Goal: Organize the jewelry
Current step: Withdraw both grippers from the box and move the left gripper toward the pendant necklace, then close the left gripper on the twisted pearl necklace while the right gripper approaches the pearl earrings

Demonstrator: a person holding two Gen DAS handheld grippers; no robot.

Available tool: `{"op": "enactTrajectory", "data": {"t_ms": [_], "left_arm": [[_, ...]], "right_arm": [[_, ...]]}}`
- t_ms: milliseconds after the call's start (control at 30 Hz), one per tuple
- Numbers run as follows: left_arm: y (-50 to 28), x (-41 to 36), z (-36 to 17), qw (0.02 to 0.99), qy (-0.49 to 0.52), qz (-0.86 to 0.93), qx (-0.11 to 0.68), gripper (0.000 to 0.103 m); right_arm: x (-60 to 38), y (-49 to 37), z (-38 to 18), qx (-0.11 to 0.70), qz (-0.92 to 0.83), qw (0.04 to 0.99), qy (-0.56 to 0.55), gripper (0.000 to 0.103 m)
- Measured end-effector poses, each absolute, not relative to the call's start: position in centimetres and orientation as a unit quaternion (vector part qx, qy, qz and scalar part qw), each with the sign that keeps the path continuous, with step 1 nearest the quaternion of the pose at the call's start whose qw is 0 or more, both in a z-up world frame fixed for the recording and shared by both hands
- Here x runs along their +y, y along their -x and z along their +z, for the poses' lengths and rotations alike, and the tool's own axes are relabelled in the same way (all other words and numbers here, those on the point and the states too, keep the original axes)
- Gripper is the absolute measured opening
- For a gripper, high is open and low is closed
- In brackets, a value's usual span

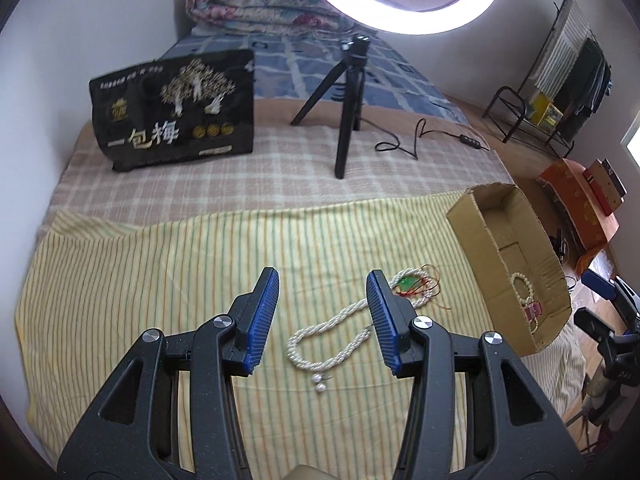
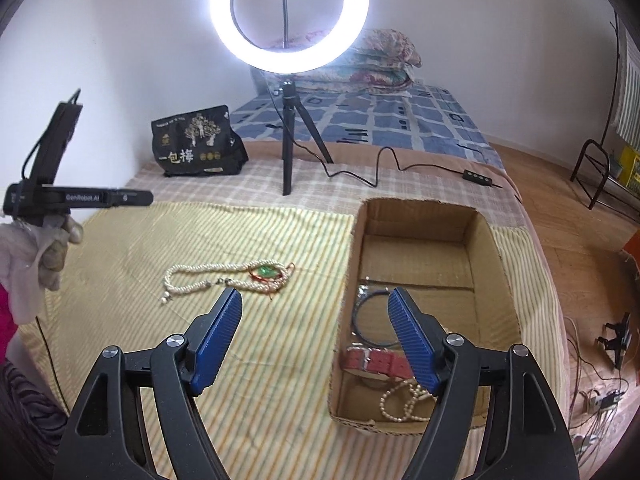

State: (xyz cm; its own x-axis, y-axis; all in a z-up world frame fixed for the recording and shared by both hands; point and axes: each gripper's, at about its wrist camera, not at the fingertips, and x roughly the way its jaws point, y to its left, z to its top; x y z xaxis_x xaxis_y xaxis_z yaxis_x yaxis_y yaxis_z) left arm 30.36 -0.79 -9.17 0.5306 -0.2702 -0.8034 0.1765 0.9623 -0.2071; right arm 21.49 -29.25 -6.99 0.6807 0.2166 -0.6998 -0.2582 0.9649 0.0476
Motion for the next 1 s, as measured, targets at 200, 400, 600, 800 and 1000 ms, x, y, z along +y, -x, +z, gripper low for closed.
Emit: {"op": "enactTrajectory", "data": {"t_ms": [200, 400, 600, 800, 1000], "left_arm": [[-30.6, 0.7, -10.8, 0.857, 0.077, -0.140, 0.490, 0.046], [-31.0, 1.3, -13.0, 0.837, 0.095, -0.150, 0.517, 0.046], [-31.4, 1.1, -15.1, 0.819, 0.104, -0.160, 0.542, 0.040], [-31.1, 1.3, -16.1, 0.810, 0.098, -0.167, 0.553, 0.033], [-31.1, 1.6, -17.1, 0.800, 0.107, -0.174, 0.564, 0.027]], "right_arm": [[-28.4, -21.9, -6.9, 0.359, 0.143, 0.922, 0.013, 0.075], [-27.1, -22.4, -7.5, 0.372, 0.162, 0.914, 0.009, 0.075], [-25.7, -23.5, -8.4, 0.402, 0.177, 0.898, 0.013, 0.075], [-24.9, -24.5, -9.1, 0.422, 0.200, 0.884, -0.016, 0.074], [-21.3, -24.4, -11.0, 0.451, 0.240, 0.859, 0.008, 0.053]]}}
